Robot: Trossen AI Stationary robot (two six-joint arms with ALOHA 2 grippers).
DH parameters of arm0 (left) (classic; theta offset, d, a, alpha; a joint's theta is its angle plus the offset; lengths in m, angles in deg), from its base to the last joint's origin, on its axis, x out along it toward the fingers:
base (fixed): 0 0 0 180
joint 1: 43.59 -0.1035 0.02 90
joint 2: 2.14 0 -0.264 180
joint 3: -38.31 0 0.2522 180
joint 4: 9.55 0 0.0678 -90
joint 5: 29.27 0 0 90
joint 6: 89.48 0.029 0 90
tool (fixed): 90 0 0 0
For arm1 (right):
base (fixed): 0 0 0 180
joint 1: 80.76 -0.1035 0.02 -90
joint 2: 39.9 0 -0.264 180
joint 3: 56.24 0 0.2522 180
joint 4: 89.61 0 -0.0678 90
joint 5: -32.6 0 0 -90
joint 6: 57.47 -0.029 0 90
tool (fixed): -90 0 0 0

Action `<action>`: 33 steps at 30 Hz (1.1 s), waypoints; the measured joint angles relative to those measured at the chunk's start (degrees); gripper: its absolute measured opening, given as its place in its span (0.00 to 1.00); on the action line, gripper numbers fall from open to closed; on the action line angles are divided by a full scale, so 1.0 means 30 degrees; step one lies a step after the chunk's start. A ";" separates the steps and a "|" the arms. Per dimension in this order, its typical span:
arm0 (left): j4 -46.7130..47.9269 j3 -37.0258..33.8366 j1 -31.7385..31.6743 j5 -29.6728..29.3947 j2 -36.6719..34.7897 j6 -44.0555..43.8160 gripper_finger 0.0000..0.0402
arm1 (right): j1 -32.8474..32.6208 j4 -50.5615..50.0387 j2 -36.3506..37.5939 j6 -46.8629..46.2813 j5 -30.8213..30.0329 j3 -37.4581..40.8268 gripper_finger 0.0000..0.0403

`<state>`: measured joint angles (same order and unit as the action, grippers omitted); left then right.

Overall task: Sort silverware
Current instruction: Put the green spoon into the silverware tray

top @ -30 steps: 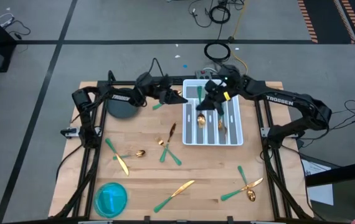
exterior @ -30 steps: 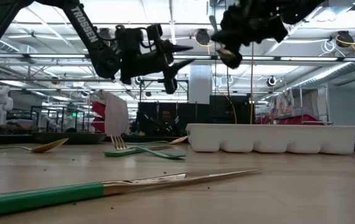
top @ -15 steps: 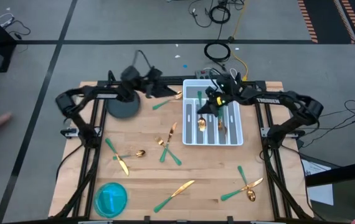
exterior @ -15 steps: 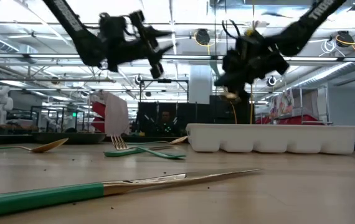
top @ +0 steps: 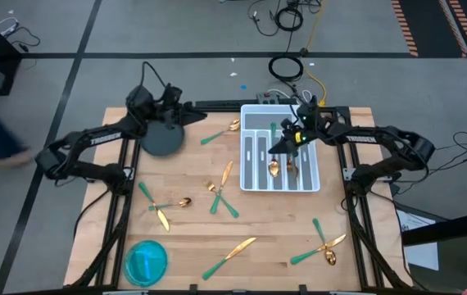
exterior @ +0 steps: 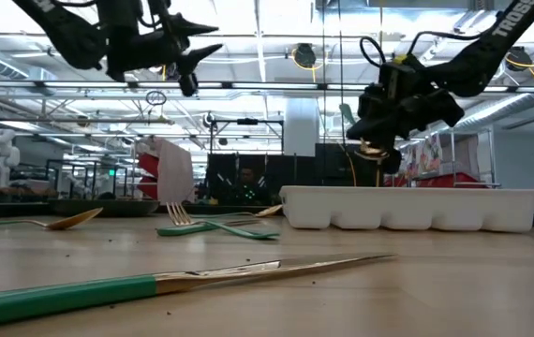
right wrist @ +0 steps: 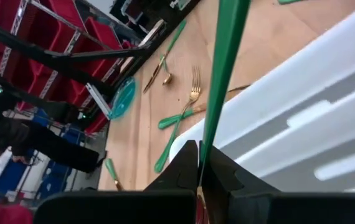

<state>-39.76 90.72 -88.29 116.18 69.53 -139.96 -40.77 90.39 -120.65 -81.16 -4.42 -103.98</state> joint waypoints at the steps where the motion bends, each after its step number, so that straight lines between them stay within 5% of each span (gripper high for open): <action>1: 0.0610 -0.0151 0.0015 -0.0336 -0.0292 0.0436 0.33 | -0.0052 0.0173 -0.0313 0.0072 -0.0005 0.0000 0.00; 21: 0.1481 -0.0853 0.0033 -0.1308 -0.1330 0.1445 0.33 | -0.1272 0.7365 -0.6660 -0.3077 -0.0268 -0.0011 0.00; 33: 0.1488 -0.0853 0.0033 -0.1301 -0.1330 0.1438 0.33 | -0.1378 0.7631 -0.7140 -0.3266 -0.1554 0.0004 0.00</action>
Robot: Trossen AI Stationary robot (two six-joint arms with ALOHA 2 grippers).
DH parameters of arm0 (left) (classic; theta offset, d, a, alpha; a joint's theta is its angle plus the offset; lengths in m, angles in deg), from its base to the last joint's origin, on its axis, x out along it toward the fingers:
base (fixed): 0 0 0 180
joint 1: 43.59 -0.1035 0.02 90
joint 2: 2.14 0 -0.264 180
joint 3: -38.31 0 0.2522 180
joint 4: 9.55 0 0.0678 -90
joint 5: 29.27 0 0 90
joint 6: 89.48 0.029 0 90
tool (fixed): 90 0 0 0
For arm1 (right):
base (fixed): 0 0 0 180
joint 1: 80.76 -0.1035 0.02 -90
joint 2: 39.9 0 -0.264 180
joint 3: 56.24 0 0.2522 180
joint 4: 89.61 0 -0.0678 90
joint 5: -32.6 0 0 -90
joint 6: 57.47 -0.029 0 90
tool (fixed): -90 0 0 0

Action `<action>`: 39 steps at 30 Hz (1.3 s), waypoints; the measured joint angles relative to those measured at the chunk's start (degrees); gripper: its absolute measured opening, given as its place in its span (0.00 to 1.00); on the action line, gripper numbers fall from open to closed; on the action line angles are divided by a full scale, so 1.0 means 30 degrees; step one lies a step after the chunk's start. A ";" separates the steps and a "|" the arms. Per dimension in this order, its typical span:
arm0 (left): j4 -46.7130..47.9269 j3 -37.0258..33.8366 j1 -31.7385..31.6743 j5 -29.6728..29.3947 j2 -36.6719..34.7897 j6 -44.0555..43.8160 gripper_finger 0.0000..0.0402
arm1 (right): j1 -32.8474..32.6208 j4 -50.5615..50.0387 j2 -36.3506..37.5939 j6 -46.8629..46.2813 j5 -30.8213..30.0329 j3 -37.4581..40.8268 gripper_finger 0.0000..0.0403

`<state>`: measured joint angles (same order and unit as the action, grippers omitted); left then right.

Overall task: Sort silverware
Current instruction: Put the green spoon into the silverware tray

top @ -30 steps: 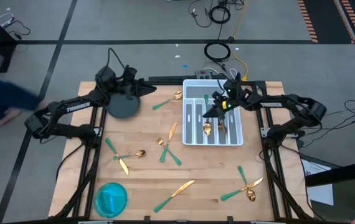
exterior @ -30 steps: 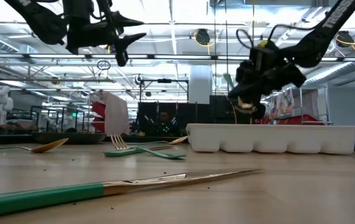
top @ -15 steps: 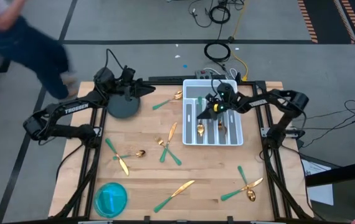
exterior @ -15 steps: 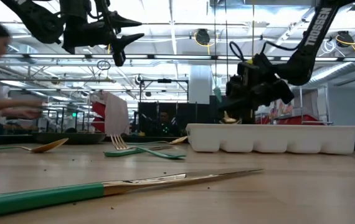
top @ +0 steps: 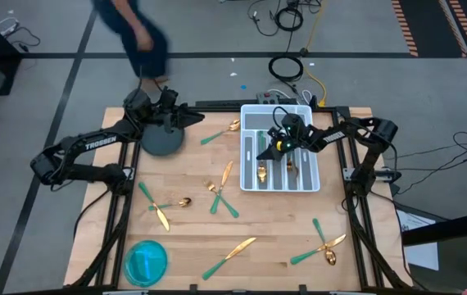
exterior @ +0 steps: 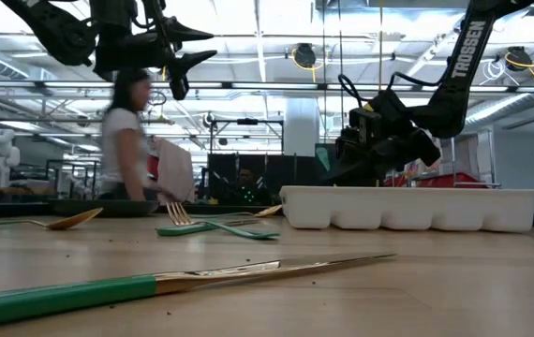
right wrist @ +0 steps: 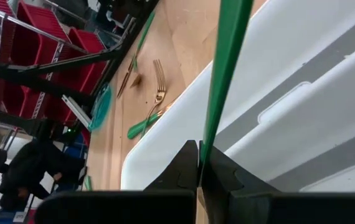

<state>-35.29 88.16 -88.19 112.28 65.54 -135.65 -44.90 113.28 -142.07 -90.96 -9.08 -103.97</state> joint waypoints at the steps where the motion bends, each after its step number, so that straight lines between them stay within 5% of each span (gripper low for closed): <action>1: 0.0000 0.0000 -0.0003 0.0000 0.0000 0.0003 0.33 | 0.0000 -0.0120 0.0000 0.0034 0.0000 -0.0013 0.00; 13: 0.0000 0.0022 -0.0007 0.0077 0.0000 -0.0008 0.33 | -0.0015 -0.0930 0.0022 0.0506 -0.0087 -0.0062 0.02; 39: 0.0000 0.0029 -0.0007 0.0273 0.0000 -0.0208 0.33 | 0.0287 -0.1512 0.0204 0.0224 -0.1989 0.0004 0.30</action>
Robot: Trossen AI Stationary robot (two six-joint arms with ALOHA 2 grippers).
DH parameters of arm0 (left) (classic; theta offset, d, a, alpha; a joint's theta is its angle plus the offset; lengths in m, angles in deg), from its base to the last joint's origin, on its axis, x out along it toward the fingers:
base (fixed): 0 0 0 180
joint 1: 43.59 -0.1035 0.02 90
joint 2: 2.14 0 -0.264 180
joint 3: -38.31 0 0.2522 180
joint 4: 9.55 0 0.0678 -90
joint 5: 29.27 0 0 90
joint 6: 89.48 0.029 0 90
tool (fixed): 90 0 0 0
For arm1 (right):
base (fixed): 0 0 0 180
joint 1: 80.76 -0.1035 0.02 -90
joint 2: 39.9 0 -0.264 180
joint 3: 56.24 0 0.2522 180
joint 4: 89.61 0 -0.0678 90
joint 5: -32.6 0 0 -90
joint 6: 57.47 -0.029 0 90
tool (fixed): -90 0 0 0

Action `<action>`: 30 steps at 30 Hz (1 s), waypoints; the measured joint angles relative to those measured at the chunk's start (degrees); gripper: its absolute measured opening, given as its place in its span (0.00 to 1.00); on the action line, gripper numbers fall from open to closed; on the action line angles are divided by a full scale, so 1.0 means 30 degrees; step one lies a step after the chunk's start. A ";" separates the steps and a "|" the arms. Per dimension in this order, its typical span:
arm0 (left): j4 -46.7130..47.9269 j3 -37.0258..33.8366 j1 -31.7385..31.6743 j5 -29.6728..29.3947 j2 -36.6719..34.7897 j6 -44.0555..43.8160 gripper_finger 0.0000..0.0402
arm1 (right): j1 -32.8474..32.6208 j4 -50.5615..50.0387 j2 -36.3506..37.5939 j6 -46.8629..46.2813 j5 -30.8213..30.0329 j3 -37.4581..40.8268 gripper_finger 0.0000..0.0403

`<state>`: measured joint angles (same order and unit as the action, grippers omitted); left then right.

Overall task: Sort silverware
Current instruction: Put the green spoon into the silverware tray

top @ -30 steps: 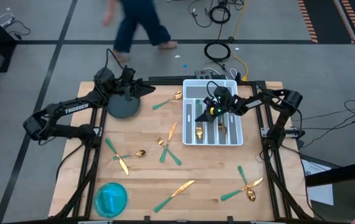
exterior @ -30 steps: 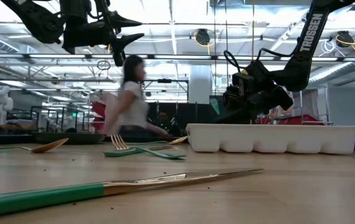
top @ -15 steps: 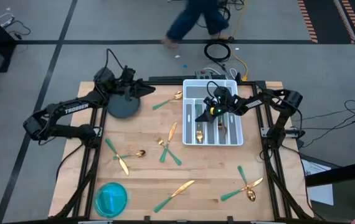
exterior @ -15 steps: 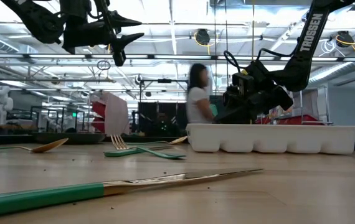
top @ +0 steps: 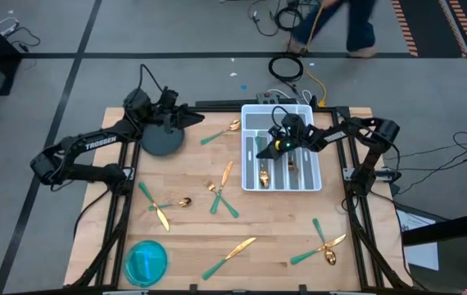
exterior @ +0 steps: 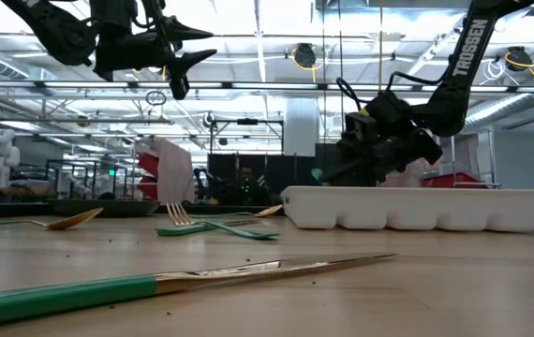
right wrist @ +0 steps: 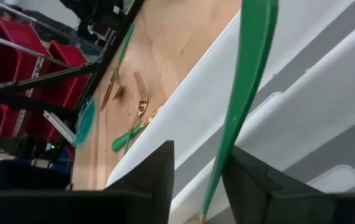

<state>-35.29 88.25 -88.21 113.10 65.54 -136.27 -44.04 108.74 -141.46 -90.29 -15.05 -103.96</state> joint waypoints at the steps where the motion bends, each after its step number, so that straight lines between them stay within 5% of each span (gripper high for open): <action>1: 0.0000 0.0000 0.0000 0.0039 0.0000 -0.0030 0.33 | 0.0089 0.0035 0.0000 -0.0091 0.0016 0.0000 0.31; 19: 0.0000 0.0000 0.0044 0.0404 0.0007 -0.0266 0.33 | 0.0379 -0.4523 0.3159 0.2174 -0.4294 0.0000 0.38; 30: 0.0007 0.0000 0.0044 0.0419 0.0007 -0.0258 0.33 | 0.0435 -1.0378 0.4620 0.5580 -0.9169 -0.1297 0.36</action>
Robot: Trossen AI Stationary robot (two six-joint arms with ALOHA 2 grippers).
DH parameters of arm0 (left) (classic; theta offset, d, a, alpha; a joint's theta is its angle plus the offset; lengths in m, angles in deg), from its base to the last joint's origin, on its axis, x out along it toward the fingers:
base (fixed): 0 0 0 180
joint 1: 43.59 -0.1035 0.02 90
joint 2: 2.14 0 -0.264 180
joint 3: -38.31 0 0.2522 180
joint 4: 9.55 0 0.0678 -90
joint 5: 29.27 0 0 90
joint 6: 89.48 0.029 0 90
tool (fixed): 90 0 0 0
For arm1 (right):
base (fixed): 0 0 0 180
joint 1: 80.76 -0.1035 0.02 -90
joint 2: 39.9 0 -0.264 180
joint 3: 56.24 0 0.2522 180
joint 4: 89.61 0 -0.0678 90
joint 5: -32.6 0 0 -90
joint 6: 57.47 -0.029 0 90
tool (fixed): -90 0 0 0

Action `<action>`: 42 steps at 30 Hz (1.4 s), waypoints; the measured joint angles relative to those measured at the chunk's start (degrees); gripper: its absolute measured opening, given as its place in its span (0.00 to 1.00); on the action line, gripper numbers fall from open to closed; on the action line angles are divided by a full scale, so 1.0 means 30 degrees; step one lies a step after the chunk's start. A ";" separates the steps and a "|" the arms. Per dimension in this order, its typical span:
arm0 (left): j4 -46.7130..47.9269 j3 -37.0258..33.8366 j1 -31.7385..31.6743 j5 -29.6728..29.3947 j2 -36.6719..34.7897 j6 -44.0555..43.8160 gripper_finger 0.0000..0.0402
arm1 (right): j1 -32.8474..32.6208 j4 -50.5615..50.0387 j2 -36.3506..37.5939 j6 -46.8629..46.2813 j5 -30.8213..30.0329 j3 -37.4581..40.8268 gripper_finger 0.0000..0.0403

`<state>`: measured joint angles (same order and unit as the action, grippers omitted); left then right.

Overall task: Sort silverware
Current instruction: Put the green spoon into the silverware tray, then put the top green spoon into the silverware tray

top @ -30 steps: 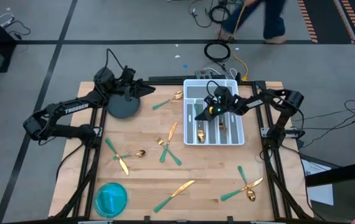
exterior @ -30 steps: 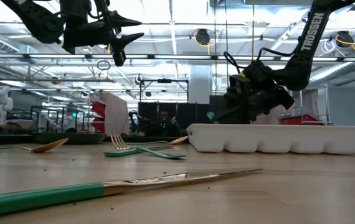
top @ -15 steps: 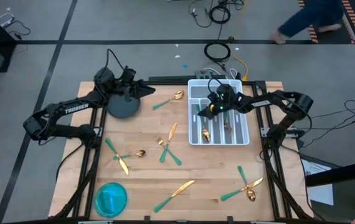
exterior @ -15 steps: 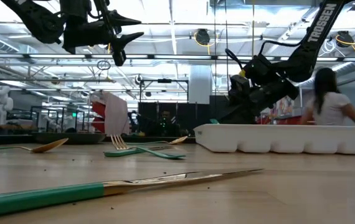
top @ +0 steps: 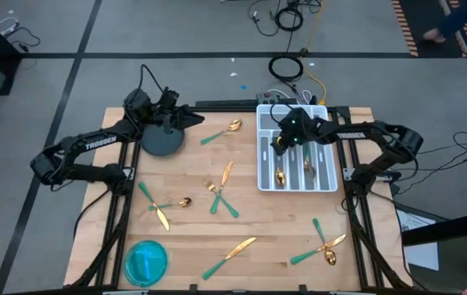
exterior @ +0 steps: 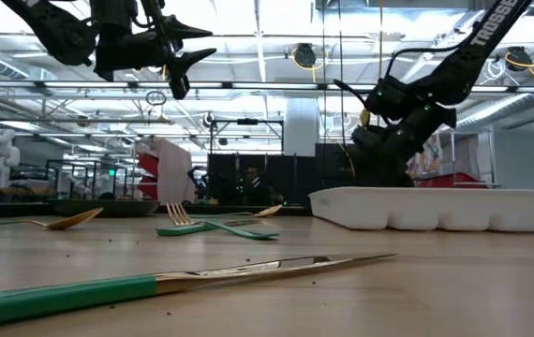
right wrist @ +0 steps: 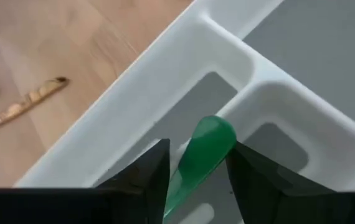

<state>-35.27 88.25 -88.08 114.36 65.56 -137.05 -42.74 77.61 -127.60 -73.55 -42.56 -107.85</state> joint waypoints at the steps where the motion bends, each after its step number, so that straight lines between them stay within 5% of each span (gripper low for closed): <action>1: 0.0000 0.0000 0.0000 0.0000 0.0000 0.0007 0.33 | -0.0004 -0.0445 0.0013 0.0282 -0.0116 -0.0192 0.36; 11: 0.1462 0.0000 0.0000 0.0000 0.0000 0.0483 0.33 | -0.0283 -0.5685 0.0021 0.3423 -0.4366 -0.2979 0.36; 18: 0.2181 0.0000 0.0118 -0.0730 0.0007 0.1034 0.33 | -0.0323 -0.8671 0.0173 0.5052 -0.4652 -0.5189 0.36; 28: 0.9277 0.0103 0.1656 -1.1037 0.0402 0.5544 0.33 | -0.1468 -1.5009 0.3605 0.7774 -0.8148 -1.0478 0.36; 31: 0.9581 0.0742 0.1986 -1.2458 0.1433 0.6477 0.33 | -0.1461 -1.5495 0.4762 0.7952 -0.8535 -1.1138 0.36; 35: 1.2007 0.2984 0.2603 -1.3059 0.3756 0.8262 0.33 | -0.1443 -1.5649 0.6046 0.7764 -0.8565 -1.1198 0.36; 42: 1.9764 0.9175 0.3243 -1.7039 0.9052 1.1989 0.33 | -0.1443 -1.7201 0.6658 0.7260 -0.8543 -1.1198 0.36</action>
<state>24.02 115.77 -78.35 63.24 92.72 -101.08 -47.06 26.01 -107.63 -51.77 -68.19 -141.44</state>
